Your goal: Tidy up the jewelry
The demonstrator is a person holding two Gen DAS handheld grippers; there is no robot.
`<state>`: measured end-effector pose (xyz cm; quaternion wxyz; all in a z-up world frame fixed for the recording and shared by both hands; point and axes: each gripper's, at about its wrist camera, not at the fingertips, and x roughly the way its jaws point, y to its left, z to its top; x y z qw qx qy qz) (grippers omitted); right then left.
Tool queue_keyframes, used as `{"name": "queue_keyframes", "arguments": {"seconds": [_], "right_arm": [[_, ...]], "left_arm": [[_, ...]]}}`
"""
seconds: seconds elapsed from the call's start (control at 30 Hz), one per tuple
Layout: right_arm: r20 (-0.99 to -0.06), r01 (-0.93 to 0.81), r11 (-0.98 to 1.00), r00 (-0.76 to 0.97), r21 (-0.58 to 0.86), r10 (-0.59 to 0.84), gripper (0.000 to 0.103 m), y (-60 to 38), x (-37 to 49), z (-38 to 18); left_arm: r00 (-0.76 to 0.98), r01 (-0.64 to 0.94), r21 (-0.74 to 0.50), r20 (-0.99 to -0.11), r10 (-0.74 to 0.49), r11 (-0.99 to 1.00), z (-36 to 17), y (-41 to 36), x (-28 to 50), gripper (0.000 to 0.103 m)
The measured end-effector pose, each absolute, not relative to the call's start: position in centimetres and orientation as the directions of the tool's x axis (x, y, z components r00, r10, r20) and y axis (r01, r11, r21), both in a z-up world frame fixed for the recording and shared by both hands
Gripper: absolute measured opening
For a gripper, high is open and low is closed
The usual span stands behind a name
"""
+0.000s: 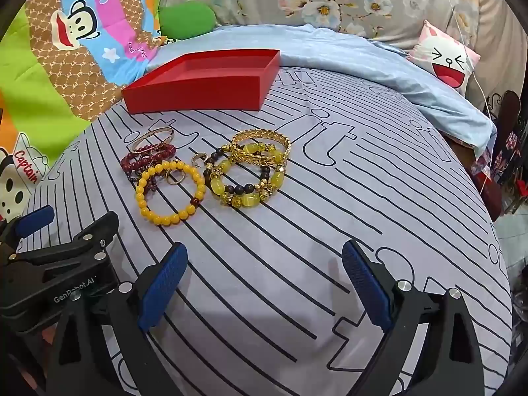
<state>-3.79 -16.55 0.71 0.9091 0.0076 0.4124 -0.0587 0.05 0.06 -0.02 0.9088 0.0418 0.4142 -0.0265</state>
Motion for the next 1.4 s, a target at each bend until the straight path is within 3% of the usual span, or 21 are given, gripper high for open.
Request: {"name": "queue_keyframes", "arguments": {"seconds": [1.4], "right_arm": [[-0.730,0.133,0.991,0.674,-0.034,-0.115,0.091,-17.8,-4.6,1.1]], "left_arm": [[0.671,0.073,0.075,-0.742,0.006,0.995,0.1,-1.2,-0.7,0.094]]}}
